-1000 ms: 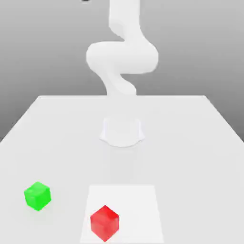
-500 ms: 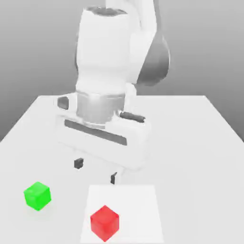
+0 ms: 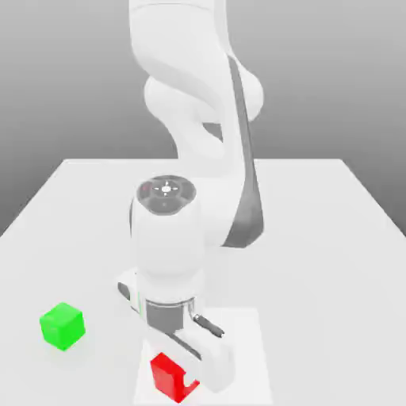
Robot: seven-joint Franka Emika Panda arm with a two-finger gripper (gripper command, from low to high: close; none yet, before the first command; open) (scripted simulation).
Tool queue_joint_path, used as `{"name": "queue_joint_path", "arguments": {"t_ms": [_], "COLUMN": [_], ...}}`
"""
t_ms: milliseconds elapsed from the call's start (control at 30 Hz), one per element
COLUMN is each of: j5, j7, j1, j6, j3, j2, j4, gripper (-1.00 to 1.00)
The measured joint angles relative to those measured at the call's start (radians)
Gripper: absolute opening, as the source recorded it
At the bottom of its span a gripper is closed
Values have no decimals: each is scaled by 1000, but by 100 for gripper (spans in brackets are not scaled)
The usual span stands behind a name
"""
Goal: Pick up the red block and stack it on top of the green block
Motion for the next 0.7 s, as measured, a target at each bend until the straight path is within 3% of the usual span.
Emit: {"name": "queue_joint_path", "arguments": {"t_ms": [200, 333, 400, 600, 633, 700], "j5": [53, 83, 101, 138, 141, 141], "j7": [-41, -116, -164, -220, -223, -223], "j1": [-27, -148, -280, -344, -346, -346], "j6": [-141, -188, -208, -64, -45, -45], "j3": [31, -71, -136, -137, -134, -134], "j2": [-169, -270, -326, -200, -181, -181], "j4": [-28, -84, -118, -135, -134, -134], "gripper": [-100, -100, -100, -100, 100, 100]}}
